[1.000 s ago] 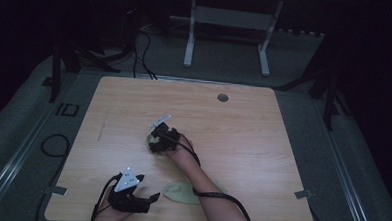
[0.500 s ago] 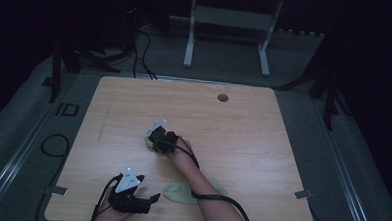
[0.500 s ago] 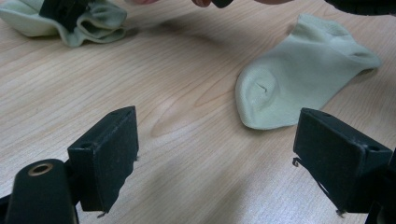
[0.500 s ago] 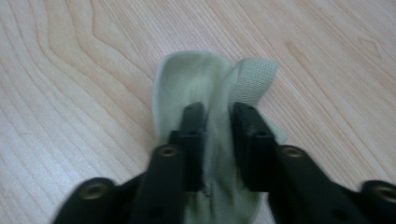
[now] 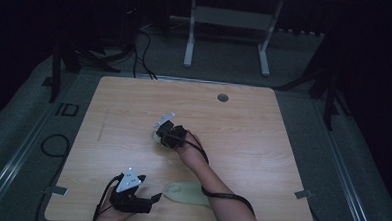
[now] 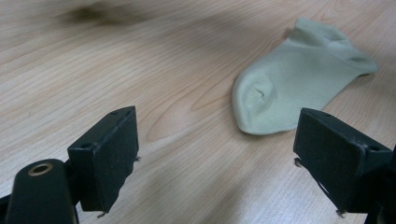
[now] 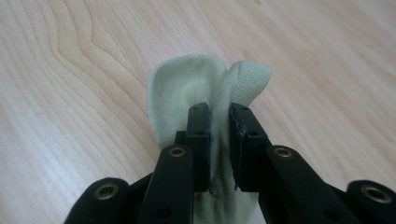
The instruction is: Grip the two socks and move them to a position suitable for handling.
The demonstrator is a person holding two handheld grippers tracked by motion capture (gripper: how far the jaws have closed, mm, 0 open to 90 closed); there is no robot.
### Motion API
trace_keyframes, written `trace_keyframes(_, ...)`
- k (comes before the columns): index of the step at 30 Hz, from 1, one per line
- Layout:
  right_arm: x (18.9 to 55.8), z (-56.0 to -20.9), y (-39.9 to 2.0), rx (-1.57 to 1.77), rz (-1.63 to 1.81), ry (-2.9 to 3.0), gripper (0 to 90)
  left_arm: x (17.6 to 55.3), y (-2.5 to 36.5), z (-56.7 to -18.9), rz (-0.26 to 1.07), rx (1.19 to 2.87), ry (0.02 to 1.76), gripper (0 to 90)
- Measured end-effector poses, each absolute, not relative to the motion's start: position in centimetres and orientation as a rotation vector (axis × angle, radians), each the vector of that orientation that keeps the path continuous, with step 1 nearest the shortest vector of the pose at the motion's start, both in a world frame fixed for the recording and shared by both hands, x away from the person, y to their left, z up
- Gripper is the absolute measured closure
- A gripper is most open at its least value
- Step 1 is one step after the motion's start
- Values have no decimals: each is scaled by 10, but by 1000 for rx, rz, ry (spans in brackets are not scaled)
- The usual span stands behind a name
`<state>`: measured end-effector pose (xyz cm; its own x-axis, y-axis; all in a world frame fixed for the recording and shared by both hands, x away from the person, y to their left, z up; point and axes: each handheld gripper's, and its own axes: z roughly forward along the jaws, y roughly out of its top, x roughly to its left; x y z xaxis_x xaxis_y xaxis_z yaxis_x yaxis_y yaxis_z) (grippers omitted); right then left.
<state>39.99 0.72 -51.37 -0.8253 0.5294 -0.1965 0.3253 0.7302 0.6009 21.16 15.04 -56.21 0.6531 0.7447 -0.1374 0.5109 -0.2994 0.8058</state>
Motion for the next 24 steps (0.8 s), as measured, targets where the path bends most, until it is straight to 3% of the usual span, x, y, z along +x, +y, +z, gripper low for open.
trace_keyframes(12, 386, -467, -40, 629, 832, 2494, 792, 212, 147, -564, 325, 1984, 979, 143)
trace_keyframes(24, 360, -455, -92, 652, 851, 2464, 791, 213, 146, -563, 326, 1988, 978, 143)
